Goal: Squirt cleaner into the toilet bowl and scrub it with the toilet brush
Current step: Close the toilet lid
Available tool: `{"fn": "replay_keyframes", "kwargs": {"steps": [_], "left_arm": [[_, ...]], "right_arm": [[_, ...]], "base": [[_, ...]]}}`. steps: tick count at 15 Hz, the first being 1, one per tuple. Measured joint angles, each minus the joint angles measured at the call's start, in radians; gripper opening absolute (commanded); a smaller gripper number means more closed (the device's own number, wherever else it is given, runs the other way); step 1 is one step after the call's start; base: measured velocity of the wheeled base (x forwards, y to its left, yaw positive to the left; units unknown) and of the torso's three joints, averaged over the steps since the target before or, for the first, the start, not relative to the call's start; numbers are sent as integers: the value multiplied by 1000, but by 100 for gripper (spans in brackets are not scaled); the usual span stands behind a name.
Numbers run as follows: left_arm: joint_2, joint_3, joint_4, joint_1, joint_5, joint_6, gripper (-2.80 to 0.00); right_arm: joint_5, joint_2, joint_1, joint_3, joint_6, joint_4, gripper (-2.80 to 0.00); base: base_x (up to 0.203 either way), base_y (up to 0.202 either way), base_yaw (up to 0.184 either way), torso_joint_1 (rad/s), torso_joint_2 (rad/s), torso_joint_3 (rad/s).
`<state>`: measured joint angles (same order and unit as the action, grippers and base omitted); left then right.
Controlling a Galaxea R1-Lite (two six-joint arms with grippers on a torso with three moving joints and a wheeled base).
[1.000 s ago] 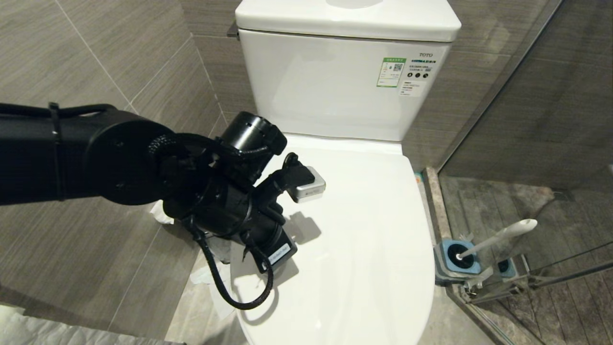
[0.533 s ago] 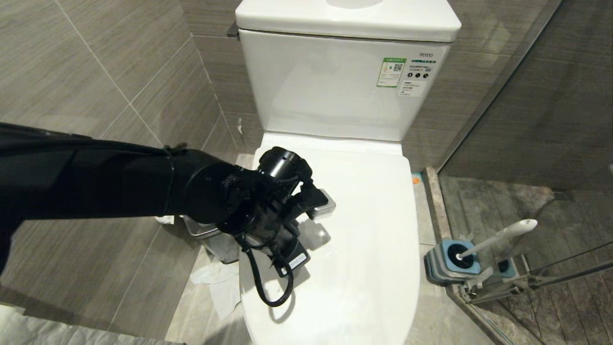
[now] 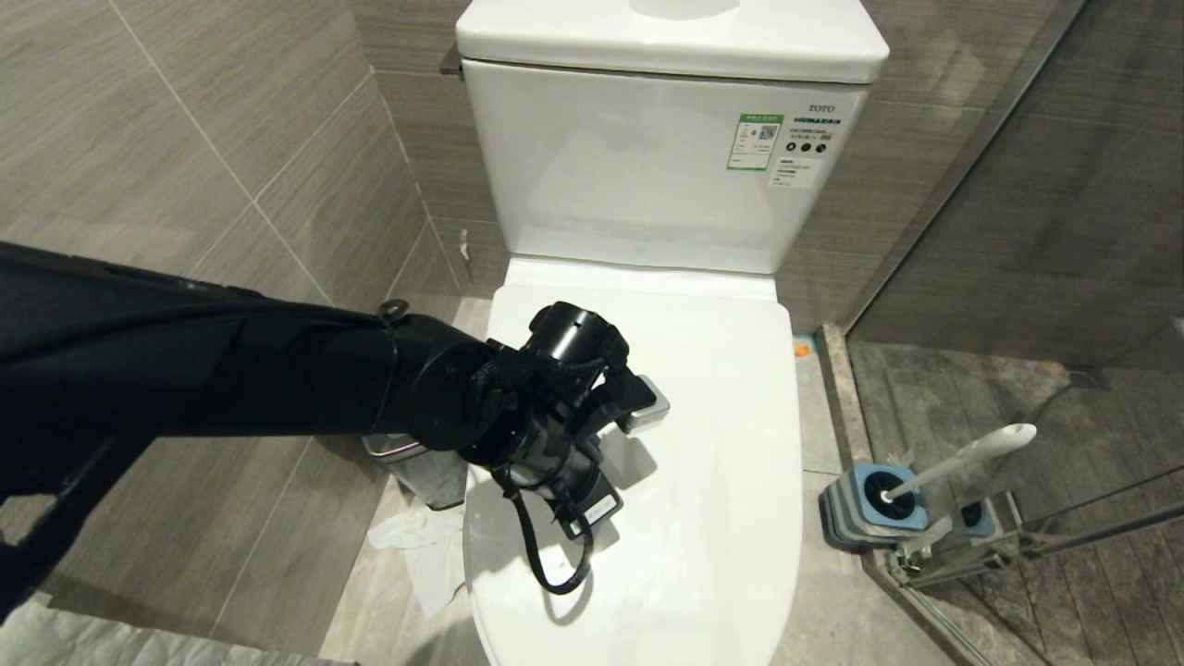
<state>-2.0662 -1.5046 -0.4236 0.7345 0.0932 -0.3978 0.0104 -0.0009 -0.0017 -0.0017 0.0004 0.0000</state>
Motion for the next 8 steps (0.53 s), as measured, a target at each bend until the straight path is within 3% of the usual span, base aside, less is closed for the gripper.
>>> {"fn": "replay_keyframes", "kwargs": {"steps": [4, 8], "left_arm": [[75, -125, -27, -4, -4, -4, -280], [218, -340, -214, -2, -30, 27, -280]], "right_arm": [[0, 0, 1, 0, 0, 0, -280], [0, 0, 0, 0, 0, 0, -280]], "base": [[0, 0, 0, 0, 0, 0], [0, 0, 0, 0, 0, 0]]}}
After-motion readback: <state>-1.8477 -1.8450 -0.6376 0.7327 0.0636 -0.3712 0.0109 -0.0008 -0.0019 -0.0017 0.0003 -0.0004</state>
